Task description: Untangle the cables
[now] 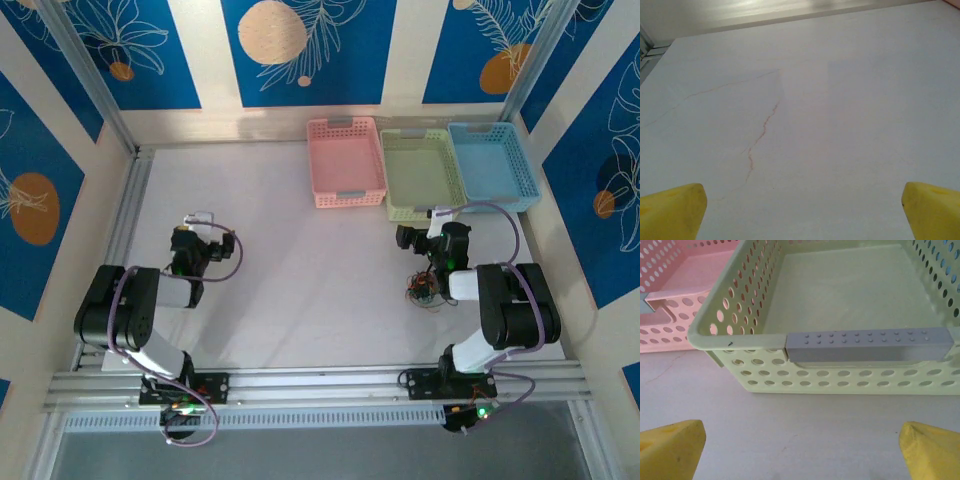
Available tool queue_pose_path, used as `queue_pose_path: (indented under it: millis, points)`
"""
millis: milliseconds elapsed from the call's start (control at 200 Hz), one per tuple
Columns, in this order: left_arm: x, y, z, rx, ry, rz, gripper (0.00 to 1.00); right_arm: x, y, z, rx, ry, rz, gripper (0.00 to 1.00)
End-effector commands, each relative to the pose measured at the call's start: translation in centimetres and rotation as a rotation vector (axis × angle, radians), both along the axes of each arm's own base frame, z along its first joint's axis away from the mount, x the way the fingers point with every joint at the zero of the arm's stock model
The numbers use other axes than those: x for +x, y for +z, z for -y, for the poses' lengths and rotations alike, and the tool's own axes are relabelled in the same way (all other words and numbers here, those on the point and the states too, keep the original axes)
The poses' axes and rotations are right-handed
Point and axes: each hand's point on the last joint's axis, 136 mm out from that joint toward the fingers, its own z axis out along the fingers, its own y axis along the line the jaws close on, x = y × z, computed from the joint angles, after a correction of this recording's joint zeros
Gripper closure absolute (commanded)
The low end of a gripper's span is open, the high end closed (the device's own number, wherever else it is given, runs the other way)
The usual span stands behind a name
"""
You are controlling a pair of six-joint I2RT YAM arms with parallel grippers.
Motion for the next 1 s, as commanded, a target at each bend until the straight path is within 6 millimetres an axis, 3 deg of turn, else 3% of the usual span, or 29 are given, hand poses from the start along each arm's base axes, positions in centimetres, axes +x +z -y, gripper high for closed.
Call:
queue_pose_path:
  millis: [0,995]
  points:
    - [0.31,0.94,0.01,-0.009,-0.003,0.028,0.00,0.70,1.47,-0.19,-0.005,0.022,0.045,0.01]
    - [0.29,0.94,0.06,-0.010,-0.005,0.028,0.00,0.57,1.58,-0.67,-0.037,0.025,0.061,0.01]
